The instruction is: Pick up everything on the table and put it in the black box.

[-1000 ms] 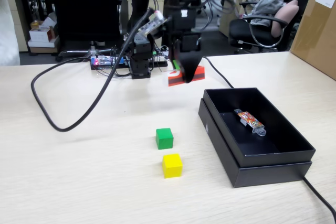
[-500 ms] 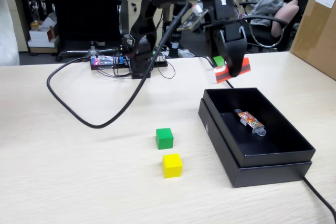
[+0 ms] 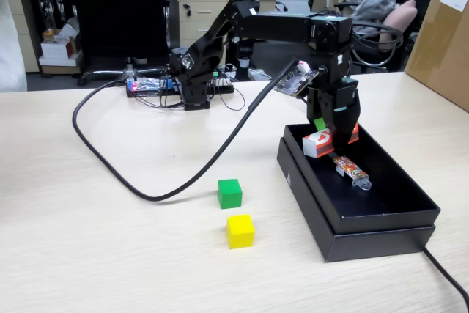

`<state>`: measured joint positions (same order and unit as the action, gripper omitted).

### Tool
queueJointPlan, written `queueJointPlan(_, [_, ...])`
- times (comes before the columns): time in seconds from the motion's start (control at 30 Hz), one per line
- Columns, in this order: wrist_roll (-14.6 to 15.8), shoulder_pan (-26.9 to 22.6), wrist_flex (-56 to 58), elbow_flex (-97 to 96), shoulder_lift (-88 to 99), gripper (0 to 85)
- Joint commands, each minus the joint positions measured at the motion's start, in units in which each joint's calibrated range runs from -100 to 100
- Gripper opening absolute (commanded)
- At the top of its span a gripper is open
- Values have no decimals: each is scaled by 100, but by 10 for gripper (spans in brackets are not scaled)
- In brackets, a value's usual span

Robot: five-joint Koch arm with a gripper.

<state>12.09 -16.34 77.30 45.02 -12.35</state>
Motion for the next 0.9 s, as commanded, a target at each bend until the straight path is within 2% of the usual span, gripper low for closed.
queueJointPlan(0.0, [-5,-20,-322,149,93,73])
queueJointPlan(0.07, [-5,-20,-313,-24,93,84])
queueJointPlan(0.23, [-24,20,-313,-432,82,350])
queueJointPlan(0.43, [-24,54,-313,-577,323,362])
queueJointPlan(0.67, [-20,49,-313,-540,1700,363])
queueJointPlan(0.87, [-49,332,-313,-713,2709,384])
